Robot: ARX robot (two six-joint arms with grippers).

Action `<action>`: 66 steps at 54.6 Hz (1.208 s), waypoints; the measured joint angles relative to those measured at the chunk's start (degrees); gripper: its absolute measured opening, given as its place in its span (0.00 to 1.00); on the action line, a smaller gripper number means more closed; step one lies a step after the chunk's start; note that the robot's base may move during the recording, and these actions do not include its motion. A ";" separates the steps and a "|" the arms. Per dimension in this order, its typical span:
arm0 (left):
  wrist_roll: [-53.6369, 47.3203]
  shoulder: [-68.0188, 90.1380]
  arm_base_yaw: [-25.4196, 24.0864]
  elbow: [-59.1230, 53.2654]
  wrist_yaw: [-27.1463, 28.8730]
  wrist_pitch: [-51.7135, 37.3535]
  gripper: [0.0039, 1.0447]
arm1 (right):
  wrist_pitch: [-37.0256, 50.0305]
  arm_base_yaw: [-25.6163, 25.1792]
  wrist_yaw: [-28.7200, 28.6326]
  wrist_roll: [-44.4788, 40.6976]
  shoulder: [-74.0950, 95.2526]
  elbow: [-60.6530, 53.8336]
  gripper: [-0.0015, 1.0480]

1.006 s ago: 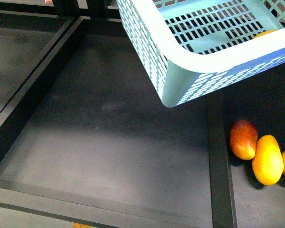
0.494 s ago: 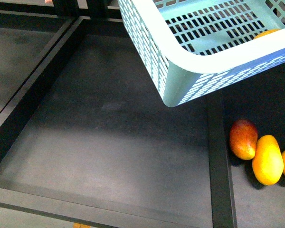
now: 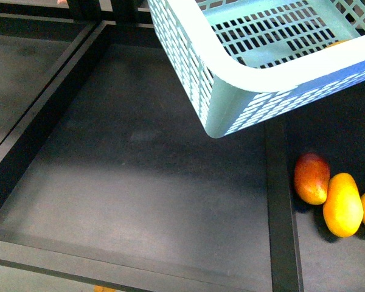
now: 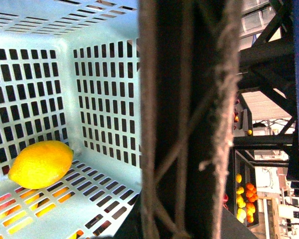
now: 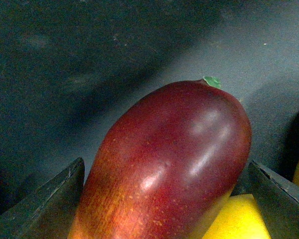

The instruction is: Pick lemon and mango into basket

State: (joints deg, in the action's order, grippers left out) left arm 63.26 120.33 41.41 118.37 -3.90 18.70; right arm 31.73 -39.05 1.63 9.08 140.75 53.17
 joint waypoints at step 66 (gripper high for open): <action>-0.02 0.00 0.00 0.00 -0.13 0.00 0.04 | -17.14 1.73 -24.65 -8.24 -76.61 -20.20 0.62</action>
State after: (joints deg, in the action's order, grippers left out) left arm 63.24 120.33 41.41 118.37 -4.03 18.70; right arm 14.59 -37.32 -23.03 0.84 64.14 32.97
